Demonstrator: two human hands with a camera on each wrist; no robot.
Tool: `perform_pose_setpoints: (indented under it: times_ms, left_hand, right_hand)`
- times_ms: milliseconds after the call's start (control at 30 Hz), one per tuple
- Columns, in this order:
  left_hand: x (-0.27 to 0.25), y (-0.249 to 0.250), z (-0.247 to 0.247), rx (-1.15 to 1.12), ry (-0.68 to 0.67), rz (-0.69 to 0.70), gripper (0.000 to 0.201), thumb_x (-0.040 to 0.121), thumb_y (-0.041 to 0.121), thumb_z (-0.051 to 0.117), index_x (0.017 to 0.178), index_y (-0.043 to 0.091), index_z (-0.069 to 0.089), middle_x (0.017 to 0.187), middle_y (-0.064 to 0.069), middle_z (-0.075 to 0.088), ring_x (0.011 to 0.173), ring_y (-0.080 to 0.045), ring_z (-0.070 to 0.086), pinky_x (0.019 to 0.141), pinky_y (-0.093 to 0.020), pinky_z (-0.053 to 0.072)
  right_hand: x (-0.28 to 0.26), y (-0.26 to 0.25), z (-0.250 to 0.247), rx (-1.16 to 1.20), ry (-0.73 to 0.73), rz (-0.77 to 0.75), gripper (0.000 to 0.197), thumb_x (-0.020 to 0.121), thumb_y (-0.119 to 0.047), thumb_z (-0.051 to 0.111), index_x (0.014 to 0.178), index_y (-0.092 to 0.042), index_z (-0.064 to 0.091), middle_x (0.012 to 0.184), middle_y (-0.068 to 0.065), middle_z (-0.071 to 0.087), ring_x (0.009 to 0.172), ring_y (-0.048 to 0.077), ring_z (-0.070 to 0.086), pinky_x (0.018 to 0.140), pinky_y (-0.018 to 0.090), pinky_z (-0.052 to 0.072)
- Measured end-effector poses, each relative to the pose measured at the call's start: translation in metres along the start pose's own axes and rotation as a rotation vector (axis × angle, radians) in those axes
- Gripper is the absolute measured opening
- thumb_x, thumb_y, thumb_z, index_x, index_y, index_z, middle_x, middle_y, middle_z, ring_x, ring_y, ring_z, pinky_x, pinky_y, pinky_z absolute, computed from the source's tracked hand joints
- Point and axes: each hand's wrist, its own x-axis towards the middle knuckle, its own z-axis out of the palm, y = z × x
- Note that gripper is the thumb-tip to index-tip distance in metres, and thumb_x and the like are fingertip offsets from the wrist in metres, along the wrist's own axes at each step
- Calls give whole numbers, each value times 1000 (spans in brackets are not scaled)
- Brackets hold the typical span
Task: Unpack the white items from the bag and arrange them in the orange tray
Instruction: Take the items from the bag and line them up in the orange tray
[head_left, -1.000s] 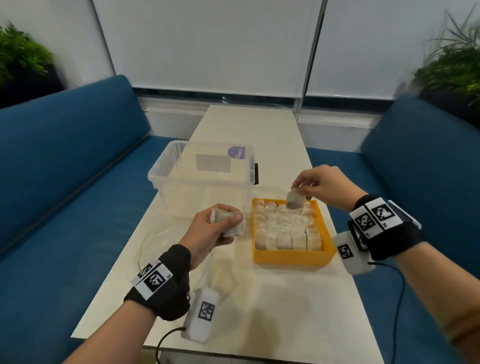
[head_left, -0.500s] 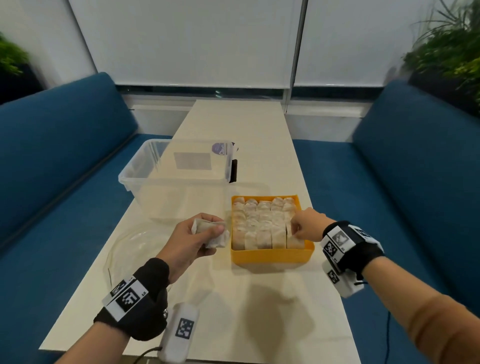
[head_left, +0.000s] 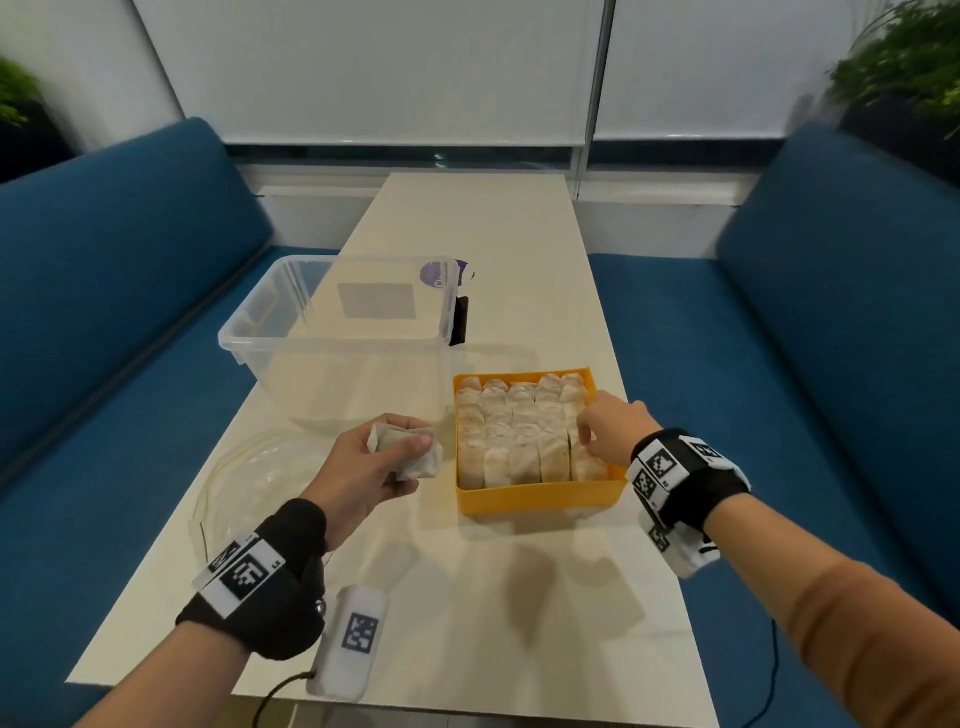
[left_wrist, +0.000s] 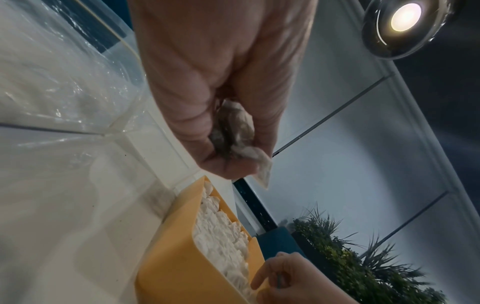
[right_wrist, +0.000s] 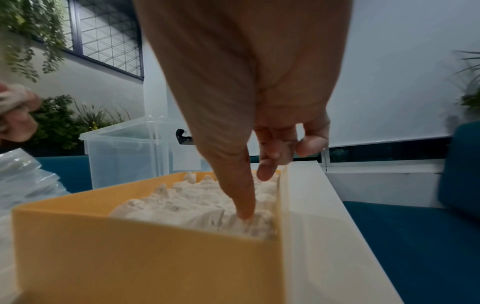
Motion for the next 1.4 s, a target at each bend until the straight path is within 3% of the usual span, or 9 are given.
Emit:
perform_pose_setpoints:
  times_ms: [200,400,567,633,867,1033,1133,1267,1400]
  left_hand:
    - [18,2,10,13,35,-14,16,88,8,66,103,6,63,93,-10,64,79,-18,60,60,-24,53]
    - [35,11,17,144,23,-4,13,89,7,64,103,6,63,95,-10,65,86,-21,62,58,-21,54]
    - [36,17,18,190,-10,-16,13,88,4,65,101,6,63,86,-9,62,75,-18,59,59,-23,55]
    - [33,19,15,210,-40,-6,11,89,6,65,99,8,62,84,-9,63,74,-18,58,64,-25,55]
    - [19,24,-3,235,-69,28,13,90,7,64,103,8,63,90,-9,65,76,-15,61,61,-21,55]
    - [14,25,-15,156,-106,19,18,86,3,68,103,5,64,89,-10,66,73,-13,64,62,-20,55]
    - [13,24,-23,95,-63,29,17,85,2,69,100,8,67,89,-9,65,77,-14,64,62,-21,54]
    - [14,26,-30,17,-36,26,19,84,4,71,100,10,65,94,-9,66,82,-15,64,64,-22,54]
    - [14,29,-31,-58,-68,11,34,80,-7,69,109,9,61,103,-11,64,87,-20,64,67,-23,55]
  right_hand:
    - [-6,-11,-20,89,111,-55,21,93,-11,49,104,-14,67,124,4,51,111,26,53,99,45,35]
    - [-10,-51,-43,178,200,-174,21,93,-19,49,105,-20,66,112,4,58,102,24,57,87,39,44]
    - [-10,-95,-56,343,217,-288,34,94,-29,51,127,-21,54,117,6,58,108,24,54,95,43,44]
    - [-10,-112,-58,389,201,-338,41,95,-33,51,133,-19,49,120,8,57,109,23,54,95,35,43]
    - [-11,-140,-65,520,192,-387,25,87,-28,65,103,-10,69,95,9,70,81,13,56,64,15,40]
    - [-8,-145,-71,599,212,-380,12,81,-16,72,89,-8,72,80,2,66,63,2,55,54,2,39]
    - [-4,-143,-73,660,217,-361,6,84,-13,68,87,-9,71,79,6,71,51,-2,56,53,1,40]
    - [-5,-141,-71,698,101,-343,18,88,-29,64,99,-16,69,74,-6,66,58,5,62,49,5,39]
    - [-7,-140,-70,789,66,-344,14,85,-16,68,95,-8,71,69,1,67,63,11,65,52,9,43]
